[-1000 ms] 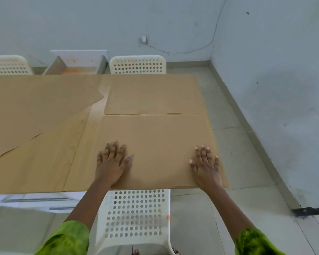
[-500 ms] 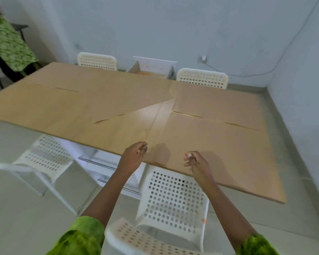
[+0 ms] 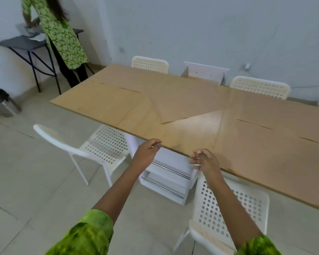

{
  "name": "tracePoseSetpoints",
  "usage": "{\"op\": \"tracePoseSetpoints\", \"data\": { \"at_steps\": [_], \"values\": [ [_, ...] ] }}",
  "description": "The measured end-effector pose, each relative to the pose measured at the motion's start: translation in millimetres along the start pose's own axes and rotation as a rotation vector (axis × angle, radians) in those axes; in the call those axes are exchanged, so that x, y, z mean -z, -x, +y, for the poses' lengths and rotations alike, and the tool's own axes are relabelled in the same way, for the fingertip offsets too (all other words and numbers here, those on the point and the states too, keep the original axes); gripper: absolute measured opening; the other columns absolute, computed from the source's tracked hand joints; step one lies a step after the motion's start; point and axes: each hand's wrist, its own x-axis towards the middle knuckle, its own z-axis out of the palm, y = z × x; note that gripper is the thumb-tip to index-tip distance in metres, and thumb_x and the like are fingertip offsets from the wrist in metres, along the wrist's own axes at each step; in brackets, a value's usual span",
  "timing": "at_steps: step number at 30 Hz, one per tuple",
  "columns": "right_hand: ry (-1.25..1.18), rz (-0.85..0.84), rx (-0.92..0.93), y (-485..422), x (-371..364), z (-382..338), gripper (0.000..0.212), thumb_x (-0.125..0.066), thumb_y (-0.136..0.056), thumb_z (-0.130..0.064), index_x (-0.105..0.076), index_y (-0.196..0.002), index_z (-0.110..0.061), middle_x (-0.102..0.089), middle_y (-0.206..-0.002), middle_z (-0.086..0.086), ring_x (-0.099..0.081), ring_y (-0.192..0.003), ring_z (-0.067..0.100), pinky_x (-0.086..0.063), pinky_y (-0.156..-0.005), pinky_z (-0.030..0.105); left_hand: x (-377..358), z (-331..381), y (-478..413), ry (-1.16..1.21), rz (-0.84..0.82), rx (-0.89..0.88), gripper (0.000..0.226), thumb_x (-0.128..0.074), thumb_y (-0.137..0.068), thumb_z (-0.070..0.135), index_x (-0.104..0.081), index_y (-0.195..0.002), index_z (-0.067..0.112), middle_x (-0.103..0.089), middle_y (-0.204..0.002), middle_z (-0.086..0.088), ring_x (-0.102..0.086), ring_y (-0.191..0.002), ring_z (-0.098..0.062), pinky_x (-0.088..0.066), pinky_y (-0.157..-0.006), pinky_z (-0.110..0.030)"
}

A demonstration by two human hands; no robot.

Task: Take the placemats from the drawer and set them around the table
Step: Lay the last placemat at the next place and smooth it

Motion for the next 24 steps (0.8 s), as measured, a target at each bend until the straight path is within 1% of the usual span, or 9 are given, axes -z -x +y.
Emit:
{"op": "tracePoseSetpoints", "data": {
  "at_steps": [4,8,11,14,17,19,20,22,24],
  "values": [
    [0.021,0.002,-0.011,-33.7,-24.5,-8.0,0.019,-0.040,-0.096,-0.013,-0.058,-0.092,-0.010,-0.062,-0.085,0.006,-0.060,-0.071,0.018,-0.046,-0.063,0.025,13.8,-0.8,-30.1,0.148,-0.004,0.052,0.024,-0.046,-0.095,0.017,-0.062,-0.112,0.011,-0.066,-0.107,-0.004,-0.059,-0.098,-0.018,-0.045,-0.075,-0.026],
    [0.023,0.008,-0.015,-85.4,-45.6,-15.4,0.017,-0.041,-0.096,-0.014,-0.057,-0.093,-0.009,-0.061,-0.083,0.005,-0.058,-0.069,0.017,-0.044,-0.062,0.025,20.0,3.0,-82.0,0.197,-0.021,0.077,0.021,-0.045,-0.096,0.015,-0.061,-0.110,0.011,-0.062,-0.103,-0.003,-0.056,-0.091,-0.017,-0.042,-0.066,-0.023],
    [-0.011,0.040,-0.015,-138.2,-61.7,-20.8,0.016,-0.040,-0.096,-0.013,-0.056,-0.092,-0.009,-0.059,-0.081,0.004,-0.055,-0.065,0.016,-0.040,-0.058,0.025,23.3,4.9,-133.2,0.156,-0.058,0.093,0.020,-0.045,-0.096,0.016,-0.060,-0.109,0.012,-0.060,-0.104,-0.003,-0.056,-0.092,-0.017,-0.042,-0.067,-0.026],
    [-0.025,0.103,-0.031,-186.9,-72.9,-32.8,0.015,-0.040,-0.095,-0.011,-0.055,-0.092,-0.010,-0.056,-0.076,0.002,-0.053,-0.062,0.015,-0.037,-0.055,0.024,24.9,10.3,-180.8,0.141,-0.089,0.133,0.026,-0.047,-0.095,0.017,-0.058,-0.117,0.008,-0.059,-0.104,-0.004,-0.054,-0.093,-0.016,-0.042,-0.066,-0.025],
    [0.016,0.132,-0.037,-228.9,-78.4,-42.8,0.021,-0.040,-0.095,-0.010,-0.053,-0.079,-0.016,-0.056,-0.077,0.003,-0.052,-0.064,0.012,-0.036,-0.055,0.025,24.9,11.0,-224.8,0.156,-0.074,0.173,0.030,-0.048,-0.095,0.019,-0.056,-0.122,0.007,-0.057,-0.110,-0.005,-0.053,-0.099,-0.016,-0.044,-0.071,-0.027],
    [0.088,0.146,-0.030,-256.0,-77.3,-47.1,0.023,-0.044,-0.094,-0.011,-0.055,-0.075,-0.019,-0.057,-0.083,0.005,-0.055,-0.073,0.018,-0.040,-0.064,0.029,24.5,10.4,-254.0,0.168,-0.042,0.213,0.034,-0.049,-0.095,0.019,-0.053,-0.126,0.007,-0.056,-0.125,-0.007,-0.053,-0.109,-0.019,-0.041,-0.083,-0.029],
    [0.154,0.148,-0.023,-267.2,-76.3,-47.9,0.019,-0.046,-0.093,-0.011,-0.059,-0.080,-0.017,-0.058,-0.088,0.007,-0.056,-0.082,0.021,-0.042,-0.072,0.030,24.1,8.9,-266.9,0.169,-0.023,0.238,0.037,-0.050,-0.094,0.020,-0.050,-0.129,0.007,-0.053,-0.132,-0.008,-0.051,-0.116,-0.021,-0.039,-0.086,-0.030],
    [0.305,0.136,-0.018,-285.1,-73.7,-49.3,0.020,-0.047,-0.092,-0.009,-0.064,-0.103,-0.008,-0.060,-0.104,0.008,-0.056,-0.104,0.023,-0.040,-0.090,0.031,22.3,5.8,-289.1,0.171,0.003,0.279,0.045,-0.051,-0.093,0.022,-0.043,-0.136,0.009,-0.040,-0.144,-0.007,-0.044,-0.128,-0.023,-0.037,-0.094,-0.032],
    [0.438,0.121,-0.016,-303.1,-70.1,-51.6,0.032,-0.046,-0.092,-0.008,-0.058,-0.121,-0.005,-0.058,-0.126,0.009,-0.051,-0.121,0.023,-0.035,-0.102,0.031,20.6,3.4,-308.6,0.242,0.025,0.328,0.055,-0.053,-0.091,0.024,-0.035,-0.142,0.011,-0.029,-0.150,-0.005,-0.036,-0.134,-0.024,-0.033,-0.101,-0.034]
  ]
}}
